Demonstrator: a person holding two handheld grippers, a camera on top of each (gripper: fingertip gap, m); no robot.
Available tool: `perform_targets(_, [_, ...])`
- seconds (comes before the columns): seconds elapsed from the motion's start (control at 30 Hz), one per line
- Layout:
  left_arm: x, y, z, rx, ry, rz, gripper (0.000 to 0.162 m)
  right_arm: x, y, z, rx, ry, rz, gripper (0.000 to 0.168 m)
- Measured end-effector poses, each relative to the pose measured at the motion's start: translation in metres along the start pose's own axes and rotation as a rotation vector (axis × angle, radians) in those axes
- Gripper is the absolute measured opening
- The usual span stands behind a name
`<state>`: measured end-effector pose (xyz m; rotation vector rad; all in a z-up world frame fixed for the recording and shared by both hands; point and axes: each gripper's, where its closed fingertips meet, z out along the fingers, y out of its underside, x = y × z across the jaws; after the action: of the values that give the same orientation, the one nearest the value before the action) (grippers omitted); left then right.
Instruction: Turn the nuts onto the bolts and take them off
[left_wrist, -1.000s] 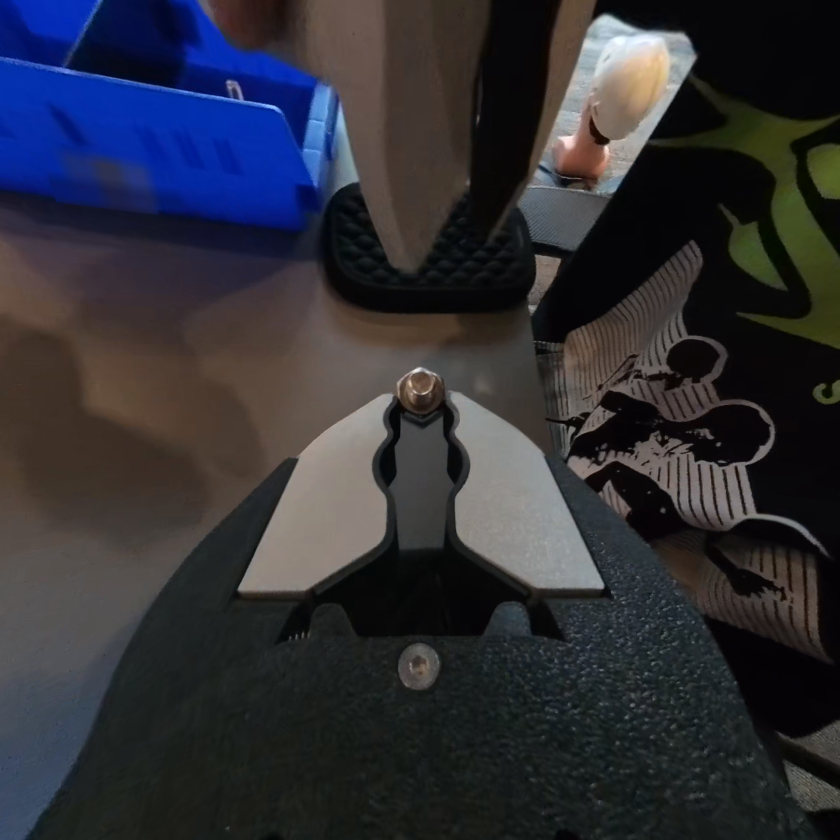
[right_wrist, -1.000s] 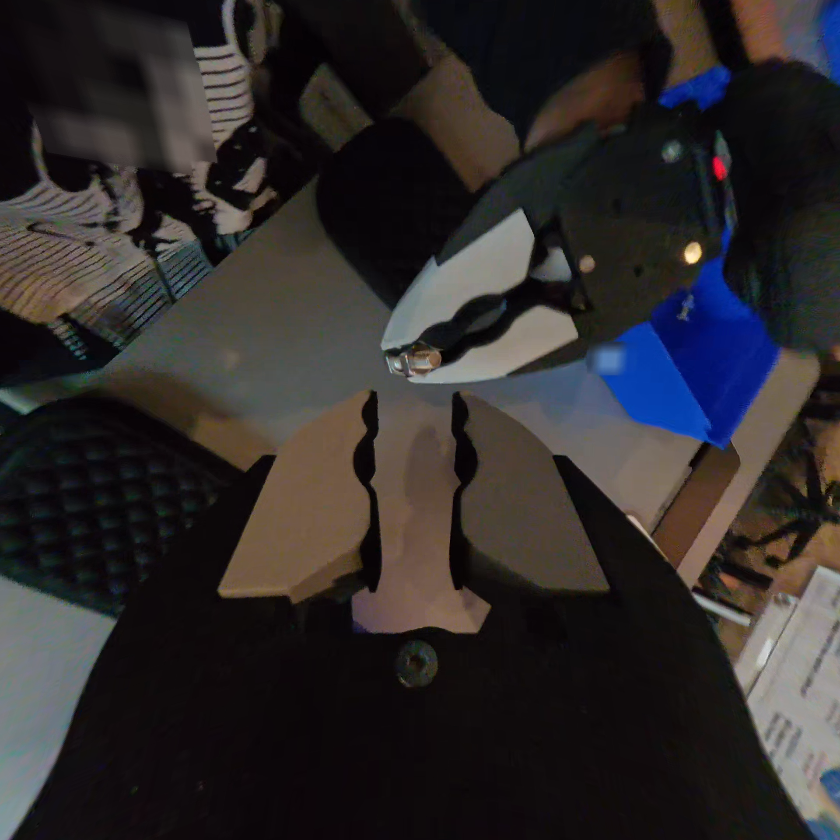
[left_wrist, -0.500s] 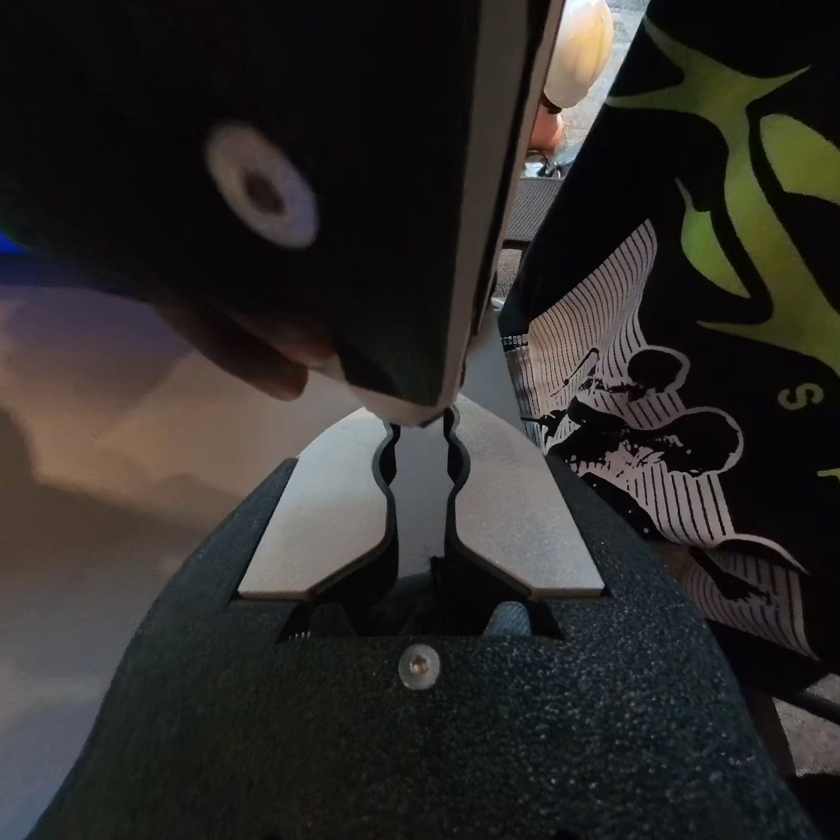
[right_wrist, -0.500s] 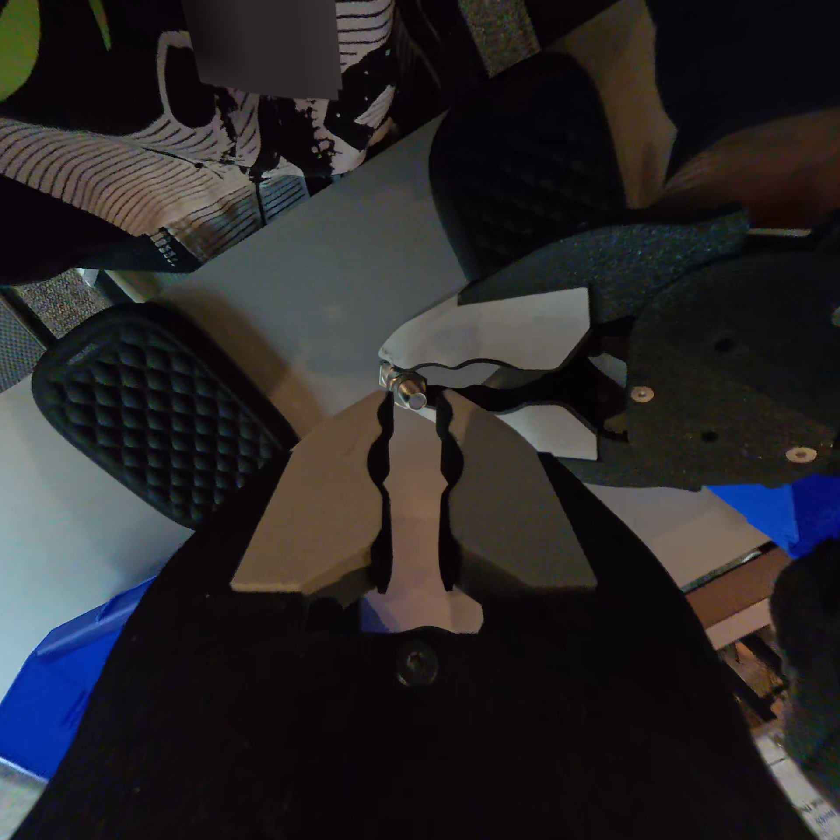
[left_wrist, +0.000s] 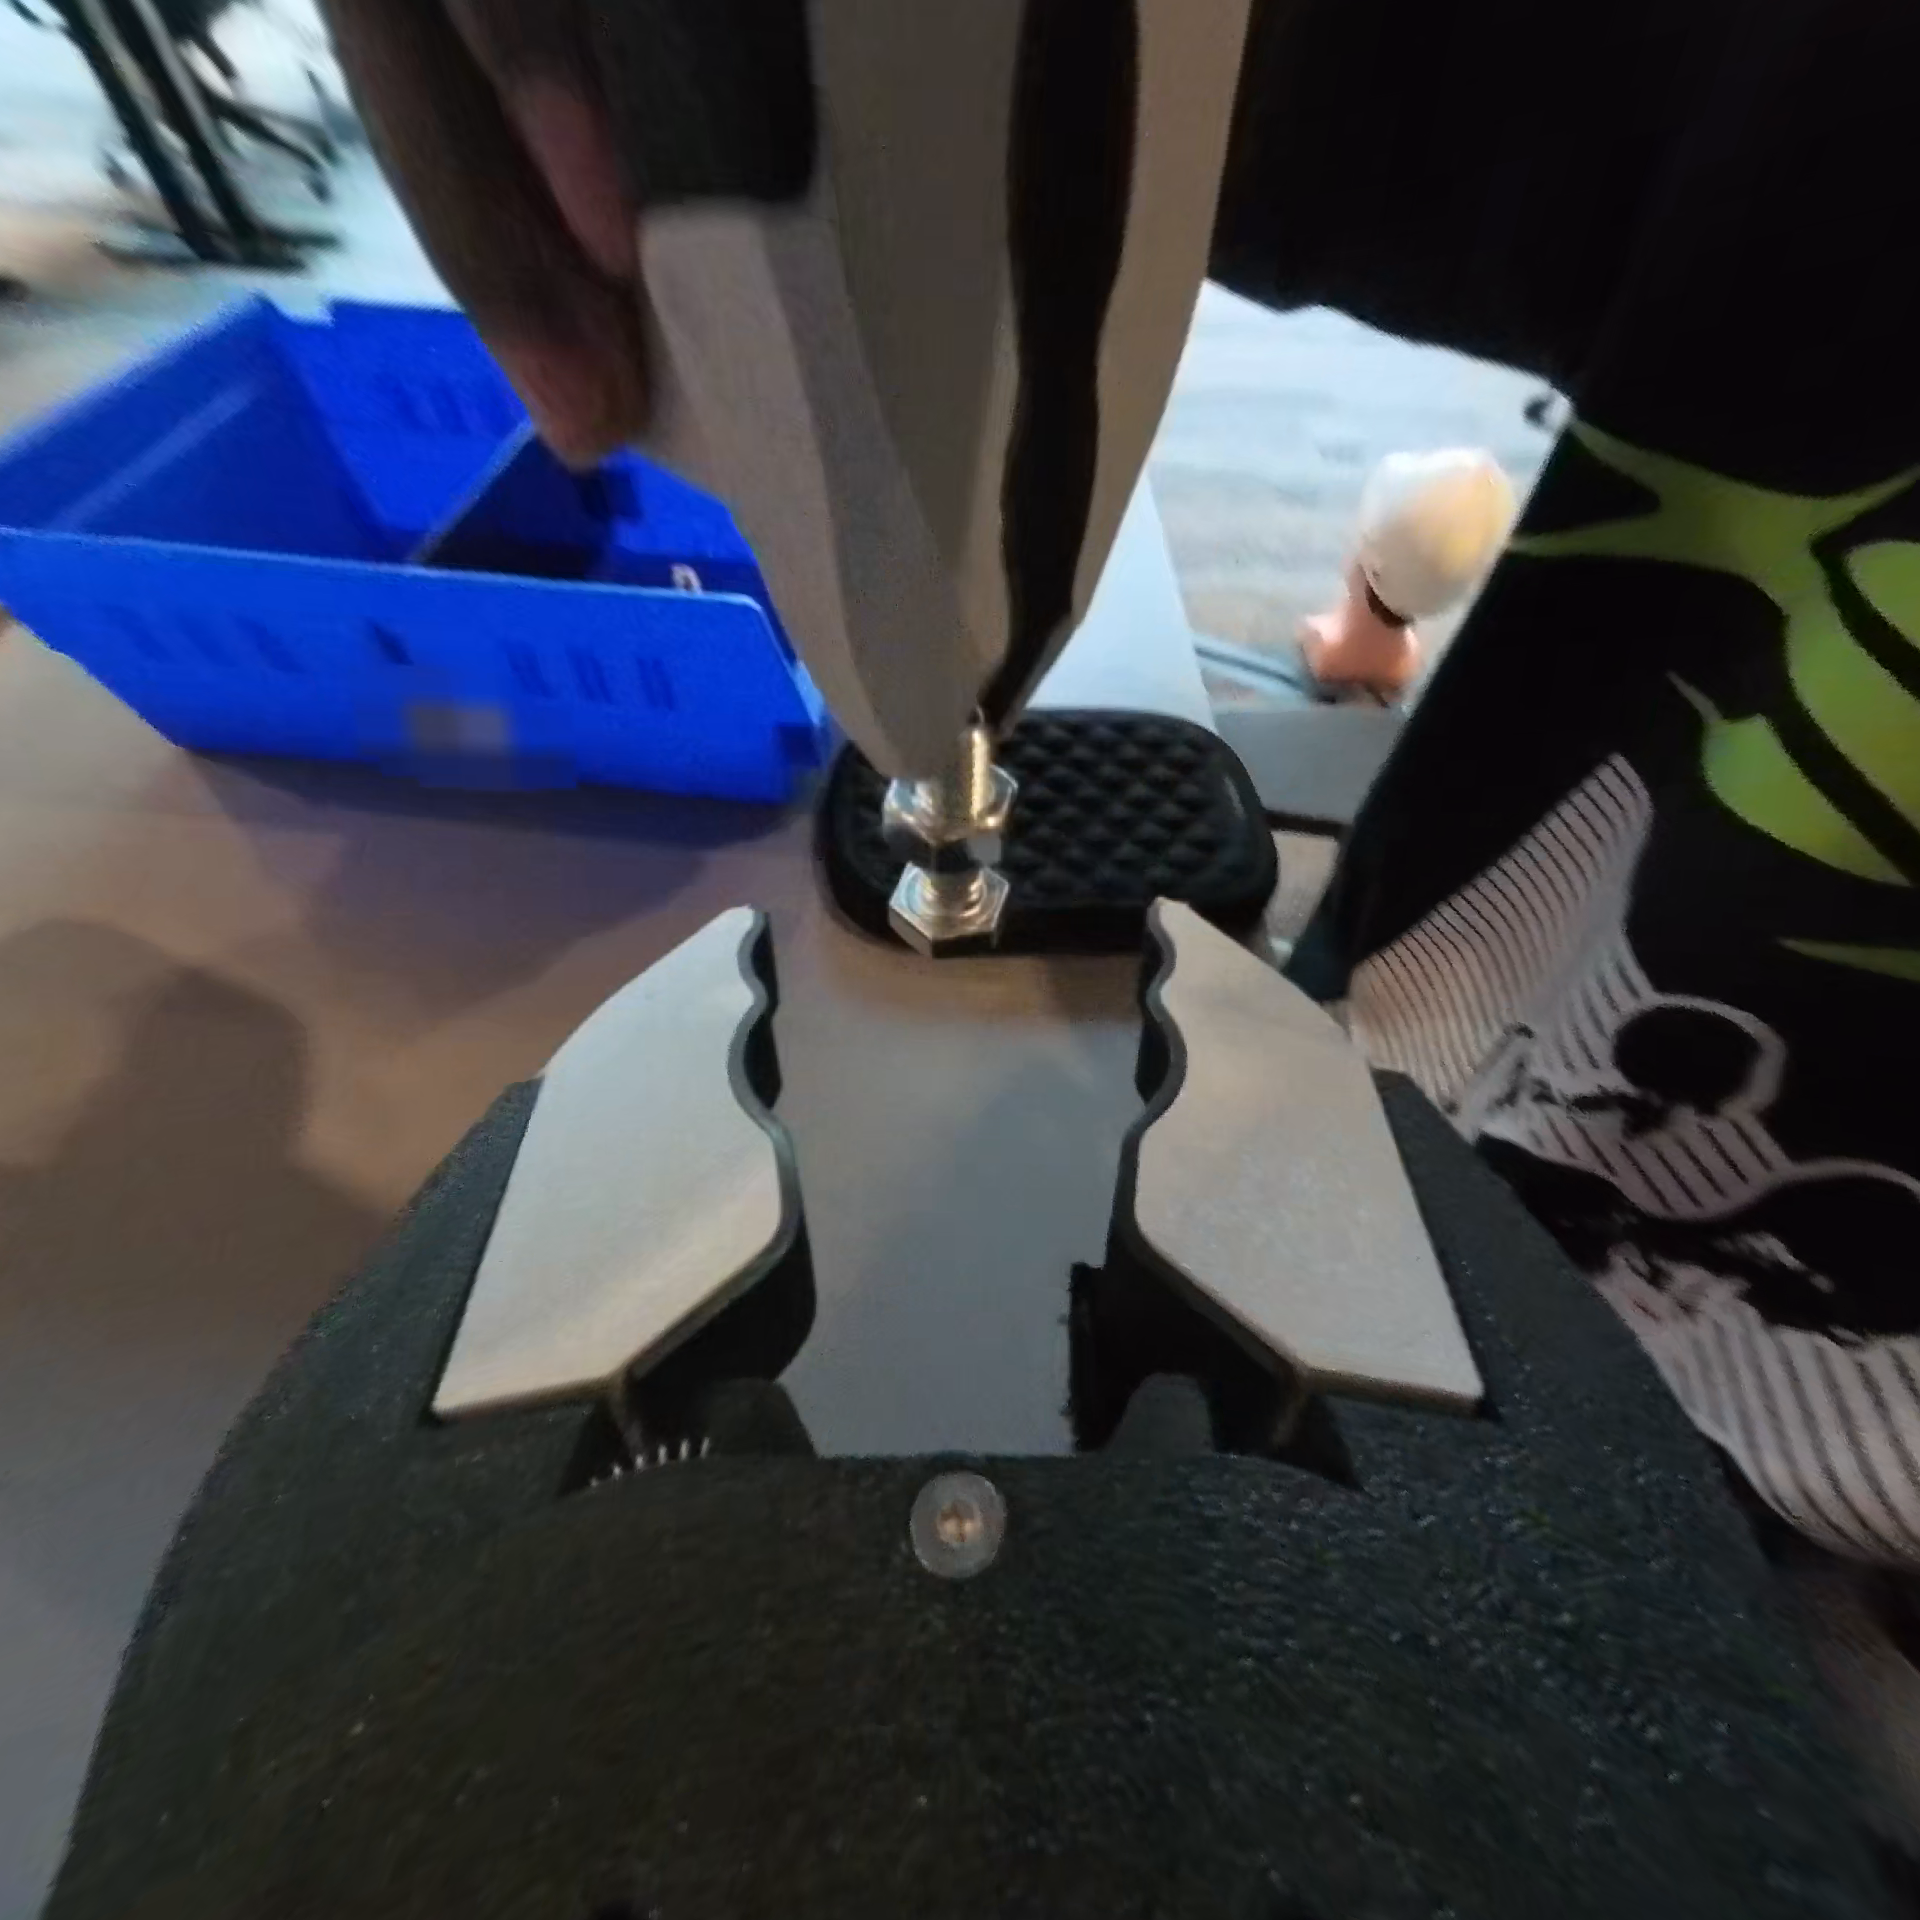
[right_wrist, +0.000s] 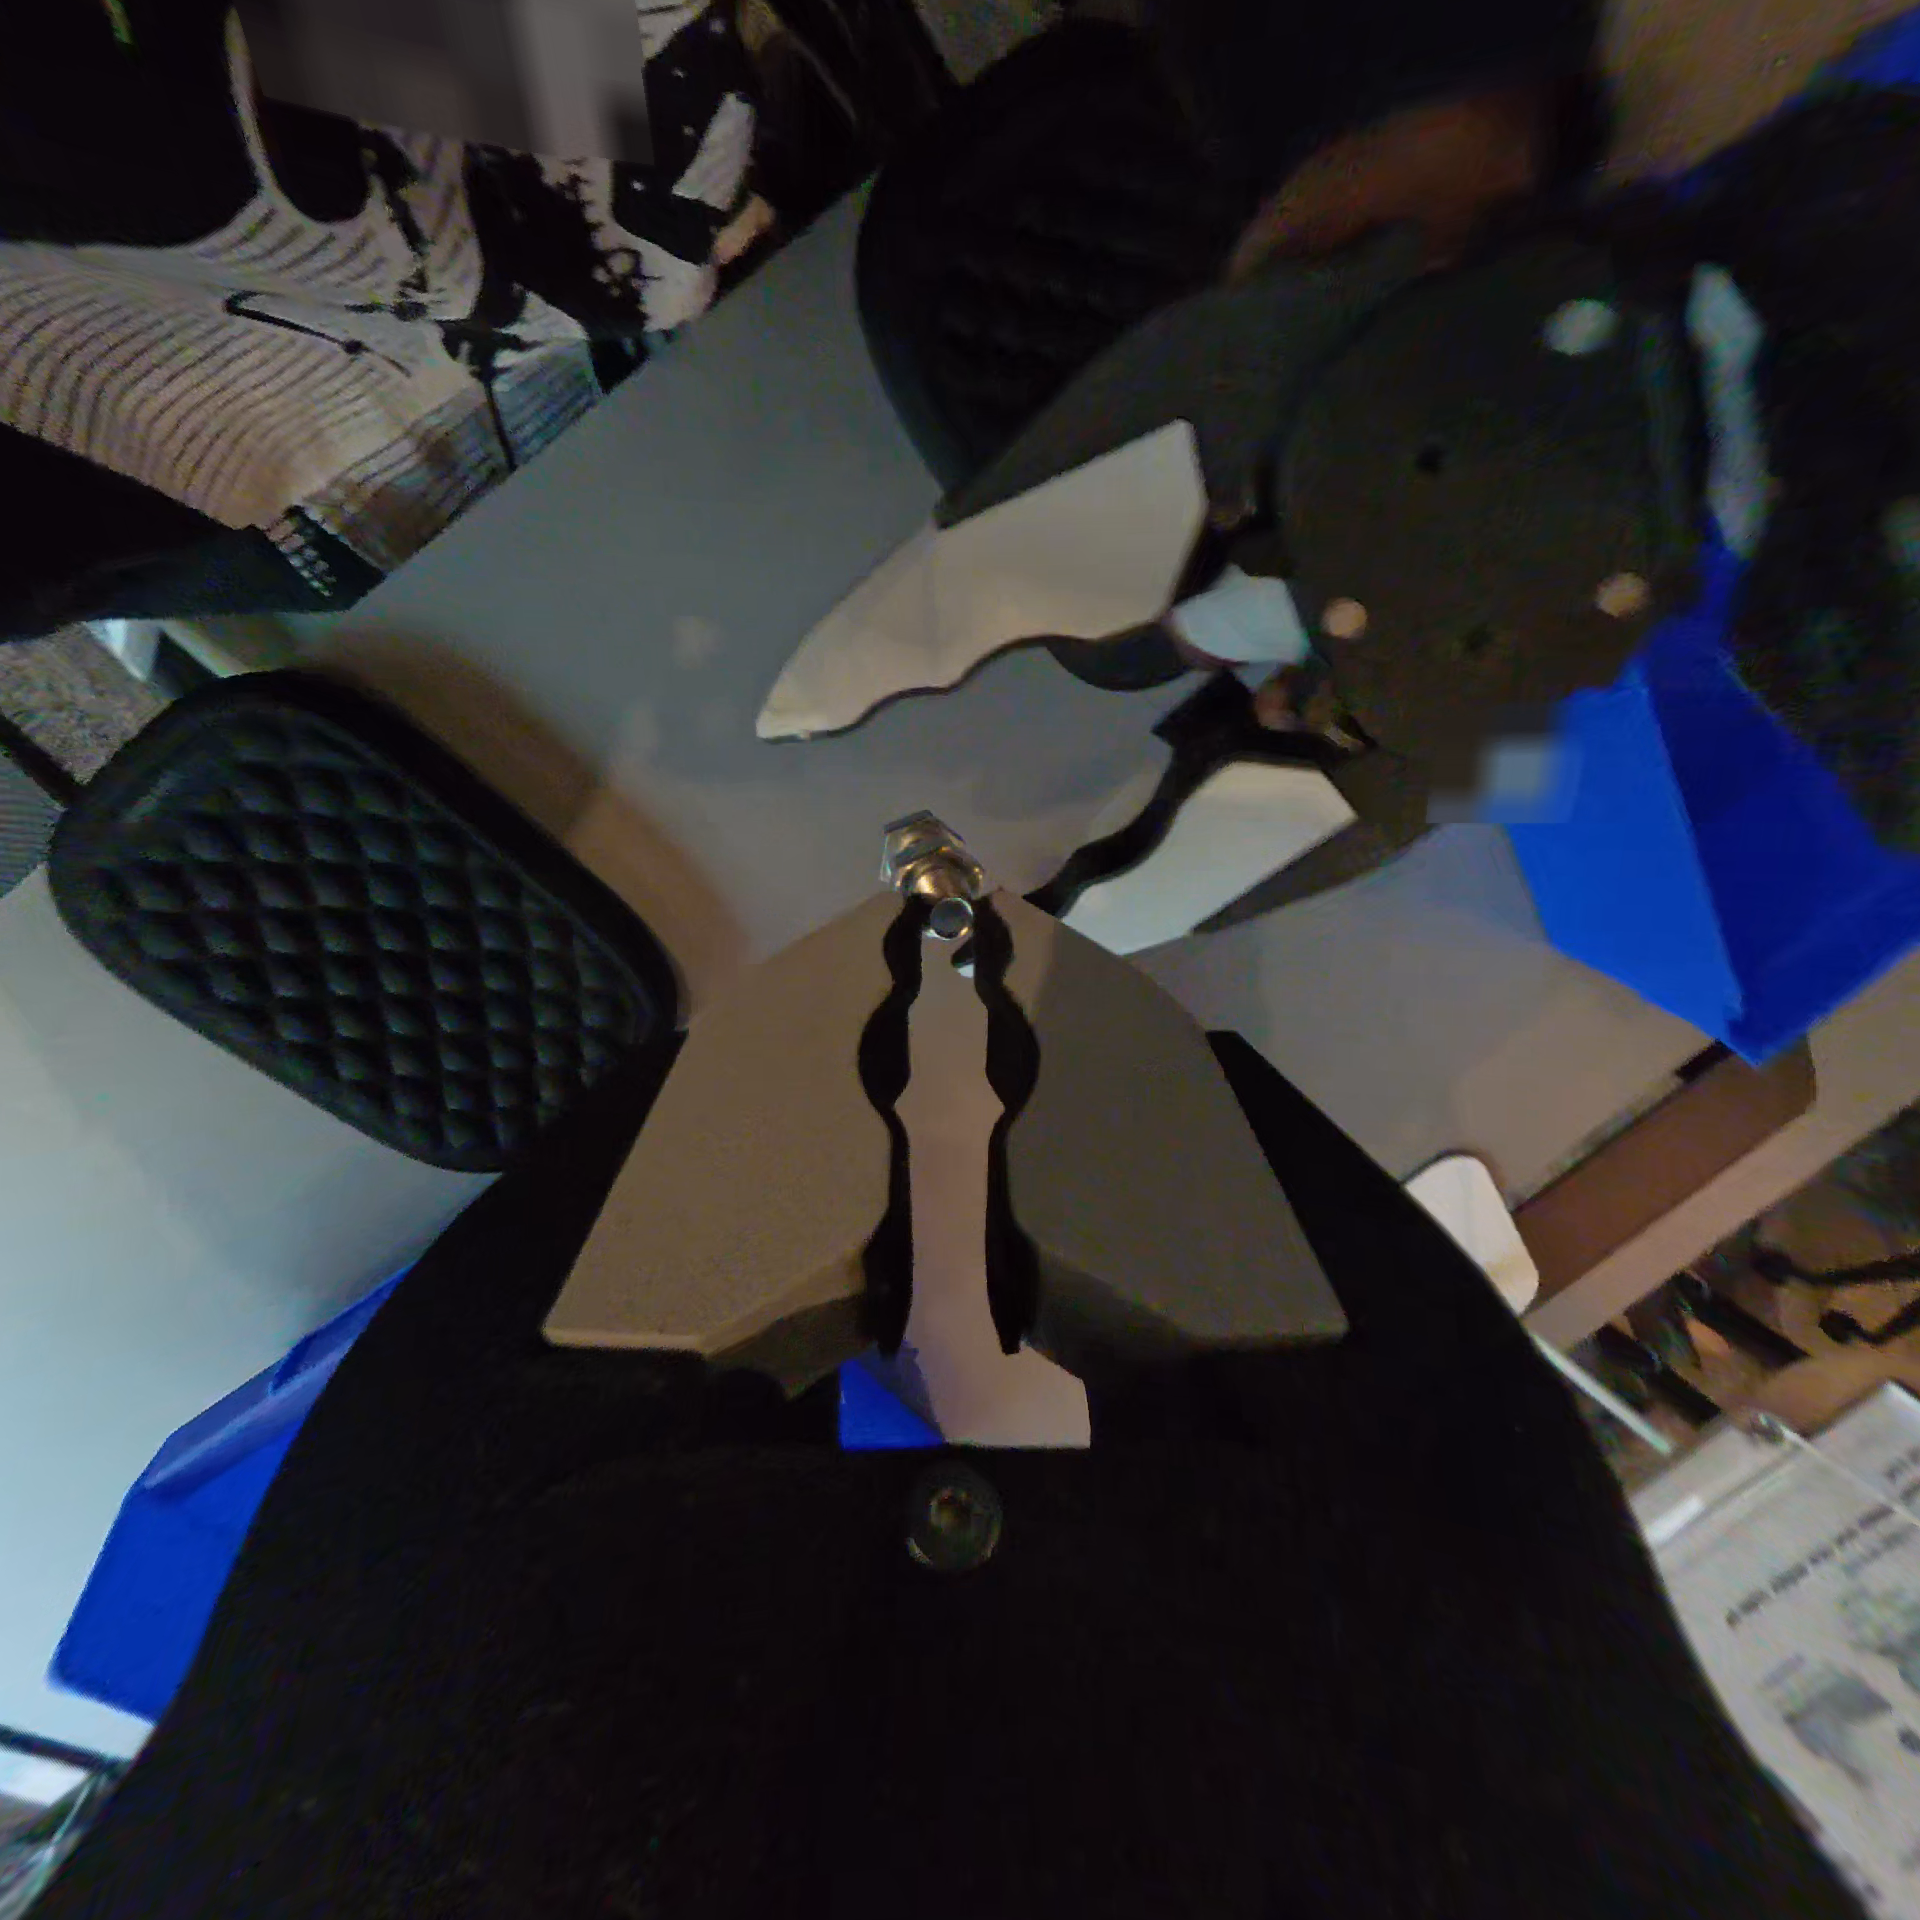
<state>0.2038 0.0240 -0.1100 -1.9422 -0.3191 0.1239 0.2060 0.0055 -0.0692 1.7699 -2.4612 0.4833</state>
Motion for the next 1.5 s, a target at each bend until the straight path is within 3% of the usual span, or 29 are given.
perform_targets(0.03, [-0.004, -0.001, 0.002, 0.044, -0.029, -0.002, 0.069, 0.003, 0.002, -0.003, 0.002, 0.015, 0.011, 0.009])
perform_targets(0.27, [-0.017, -0.015, 0.015, 0.294, -0.103, -0.029, 0.063, 0.013, 0.004, -0.007, 0.008, 0.053, 0.041, 0.009])
perform_targets(0.4, [-0.019, -0.019, 0.021, 0.314, -0.096, -0.025, 0.06, 0.015, 0.002, -0.005, 0.001, 0.048, 0.036, 0.009])
perform_targets(0.57, [-0.02, -0.03, 0.019, 0.343, -0.095, 0.004, 0.042, 0.017, 0.003, -0.007, 0.0, 0.049, 0.043, 0.009])
perform_targets(0.77, [-0.021, -0.028, 0.021, 0.324, -0.104, 0.019, 0.035, 0.018, 0.002, -0.007, 0.013, 0.042, 0.046, 0.009])
perform_targets(1.03, [-0.02, -0.026, 0.023, 0.314, -0.096, 0.045, 0.014, 0.017, 0.003, -0.005, 0.011, 0.03, 0.049, 0.009])
perform_targets(1.5, [-0.029, -0.025, 0.018, 0.321, -0.112, 0.085, 0.012, 0.028, 0.007, -0.004, 0.067, 0.116, 0.13, 0.013])
